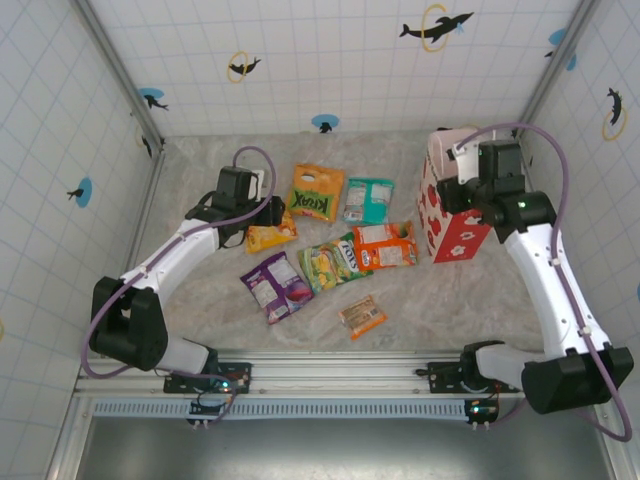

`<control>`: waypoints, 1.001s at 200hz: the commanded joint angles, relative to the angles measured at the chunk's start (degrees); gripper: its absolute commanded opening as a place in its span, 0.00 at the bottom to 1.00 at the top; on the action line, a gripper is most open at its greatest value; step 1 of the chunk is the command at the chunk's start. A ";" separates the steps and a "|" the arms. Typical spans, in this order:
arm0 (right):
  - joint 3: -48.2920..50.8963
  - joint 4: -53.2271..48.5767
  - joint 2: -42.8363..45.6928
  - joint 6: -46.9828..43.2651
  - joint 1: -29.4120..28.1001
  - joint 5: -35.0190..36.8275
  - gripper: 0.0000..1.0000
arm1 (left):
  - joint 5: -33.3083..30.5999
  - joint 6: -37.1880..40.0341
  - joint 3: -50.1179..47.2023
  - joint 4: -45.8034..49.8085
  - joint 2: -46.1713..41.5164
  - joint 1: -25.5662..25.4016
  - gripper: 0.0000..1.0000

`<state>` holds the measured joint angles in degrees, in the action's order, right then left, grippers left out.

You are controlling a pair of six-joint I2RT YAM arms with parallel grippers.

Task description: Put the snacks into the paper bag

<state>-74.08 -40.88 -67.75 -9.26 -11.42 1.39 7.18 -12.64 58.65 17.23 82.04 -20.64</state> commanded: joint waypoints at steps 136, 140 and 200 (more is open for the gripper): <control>4.69 2.59 11.18 26.60 -22.91 0.89 0.54 | 19.92 -13.17 -17.52 -1.71 -8.32 -0.37 0.67; 5.26 2.86 11.42 27.18 -24.03 1.85 0.54 | 20.31 -13.52 -17.60 -1.92 -8.09 -0.44 0.67; 20.11 16.35 15.61 37.06 -43.64 10.99 0.54 | 24.54 -0.21 -8.87 1.90 -0.19 -0.82 0.62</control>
<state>-57.74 -33.06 -54.26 22.59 -50.35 7.33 27.38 -21.76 44.16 16.71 77.89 -20.67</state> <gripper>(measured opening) 0.541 0.615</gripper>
